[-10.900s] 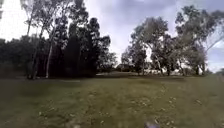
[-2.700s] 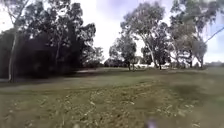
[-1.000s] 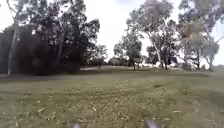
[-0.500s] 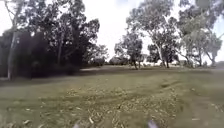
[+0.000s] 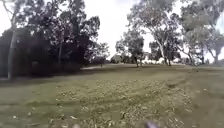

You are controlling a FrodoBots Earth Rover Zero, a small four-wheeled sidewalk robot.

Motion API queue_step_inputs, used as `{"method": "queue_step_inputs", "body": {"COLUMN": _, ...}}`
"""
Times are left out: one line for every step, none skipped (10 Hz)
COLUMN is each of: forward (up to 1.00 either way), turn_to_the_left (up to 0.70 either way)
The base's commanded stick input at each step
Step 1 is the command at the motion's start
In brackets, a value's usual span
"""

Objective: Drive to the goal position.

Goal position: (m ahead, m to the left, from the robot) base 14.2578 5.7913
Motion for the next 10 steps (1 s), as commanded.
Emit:
{"method": "queue_step_inputs", "body": {"forward": 0.7, "turn_to_the_left": 0.0}}
{"method": "queue_step_inputs", "body": {"forward": 0.7, "turn_to_the_left": 0.0}}
{"method": "queue_step_inputs", "body": {"forward": 0.7, "turn_to_the_left": 0.0}}
{"method": "queue_step_inputs", "body": {"forward": 0.7, "turn_to_the_left": 0.0}}
{"method": "queue_step_inputs", "body": {"forward": 0.7, "turn_to_the_left": 0.0}}
{"method": "queue_step_inputs", "body": {"forward": 0.7, "turn_to_the_left": 0.0}}
{"method": "queue_step_inputs", "body": {"forward": 0.7, "turn_to_the_left": 0.0}}
{"method": "queue_step_inputs", "body": {"forward": 0.7, "turn_to_the_left": 0.0}}
{"method": "queue_step_inputs", "body": {"forward": 0.7, "turn_to_the_left": 0.0}}
{"method": "queue_step_inputs", "body": {"forward": 0.7, "turn_to_the_left": 0.0}}
